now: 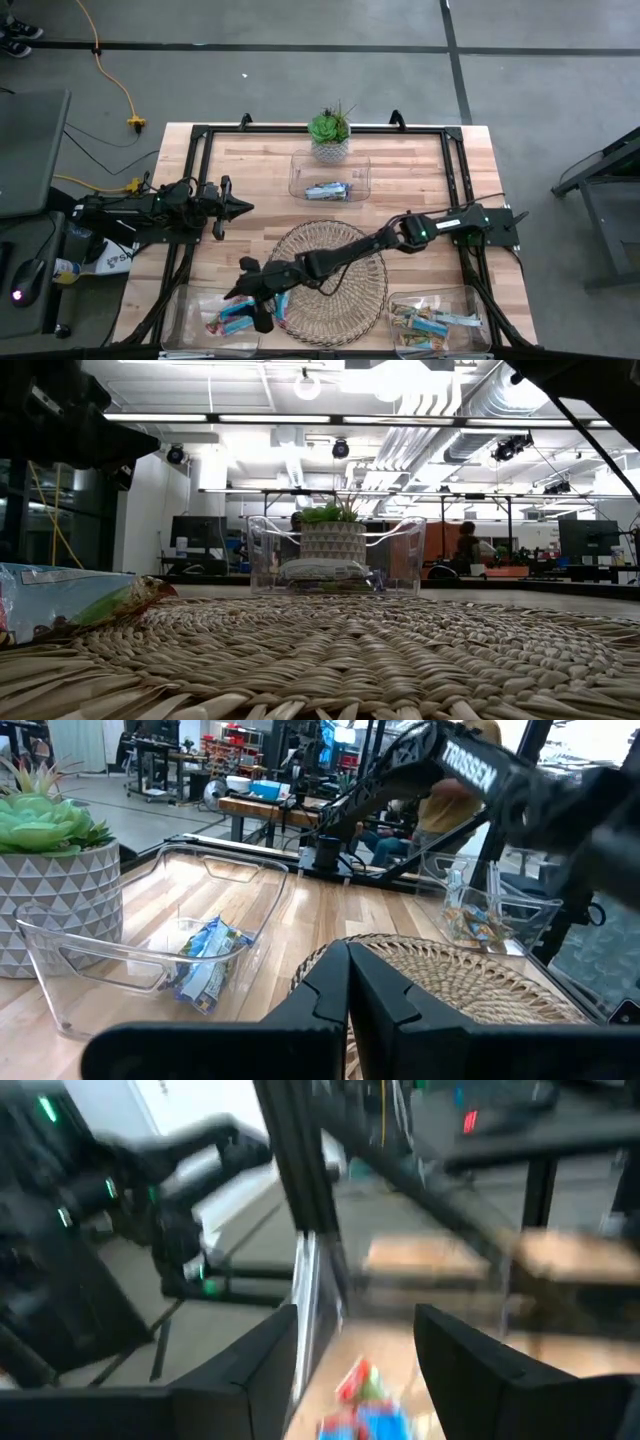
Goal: Pick and place Granola Bars by type
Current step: Put the red granola bar into the bottom left transparent bin
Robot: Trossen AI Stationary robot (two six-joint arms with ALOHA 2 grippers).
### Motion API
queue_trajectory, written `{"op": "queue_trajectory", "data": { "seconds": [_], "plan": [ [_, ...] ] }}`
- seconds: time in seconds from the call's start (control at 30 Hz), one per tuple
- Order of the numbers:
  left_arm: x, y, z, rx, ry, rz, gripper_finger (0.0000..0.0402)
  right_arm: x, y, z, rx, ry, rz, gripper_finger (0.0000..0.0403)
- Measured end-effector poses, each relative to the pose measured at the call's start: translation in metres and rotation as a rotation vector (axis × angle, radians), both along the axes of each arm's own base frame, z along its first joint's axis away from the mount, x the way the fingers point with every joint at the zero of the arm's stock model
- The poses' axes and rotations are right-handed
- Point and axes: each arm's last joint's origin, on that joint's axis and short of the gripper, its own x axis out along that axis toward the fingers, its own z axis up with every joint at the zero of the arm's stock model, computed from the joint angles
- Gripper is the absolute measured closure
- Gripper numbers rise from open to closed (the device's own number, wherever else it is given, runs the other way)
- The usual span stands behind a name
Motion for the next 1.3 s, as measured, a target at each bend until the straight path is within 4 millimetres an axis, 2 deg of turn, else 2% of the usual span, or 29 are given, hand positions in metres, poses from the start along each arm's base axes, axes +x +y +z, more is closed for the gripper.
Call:
{"op": "queue_trajectory", "data": {
  "seconds": [0.07,0.2,0.37,0.43,0.63,0.8,0.9,1.03,1.3],
  "plan": [
    [0.000,0.000,0.000,0.000,-0.001,0.000,0.0401,-0.003,-0.005,0.015,0.004,-0.042,-0.007,0.0217],
    [0.000,0.000,0.000,0.000,-0.001,0.000,0.0401,-0.009,-0.014,0.039,-0.026,-0.017,-0.008,0.0217],
    [0.000,0.000,0.000,0.000,0.000,0.000,0.0401,-0.027,-0.021,0.069,-0.130,0.073,0.082,0.0218],
    [0.000,0.000,0.000,0.000,0.000,0.000,0.0401,-0.036,-0.022,0.074,-0.196,0.135,0.121,0.0219],
    [0.000,0.000,0.000,0.000,-0.001,0.000,0.0401,-0.062,-0.026,0.069,-0.389,0.366,0.214,0.0227],
    [0.000,0.000,0.000,0.000,0.000,0.000,0.0401,-0.078,-0.024,0.055,-0.557,0.510,0.298,0.0232],
    [0.000,0.000,0.000,0.000,-0.001,0.000,0.0401,-0.081,-0.021,0.046,-0.672,0.507,0.318,0.0232],
    [0.000,0.000,0.000,0.000,0.000,0.000,0.0401,-0.079,-0.018,0.037,-0.726,0.462,0.346,0.0225],
    [0.000,0.000,0.000,0.000,-0.001,0.000,0.0401,-0.079,-0.007,-0.007,-0.821,0.350,0.452,0.0202]
  ]
}}
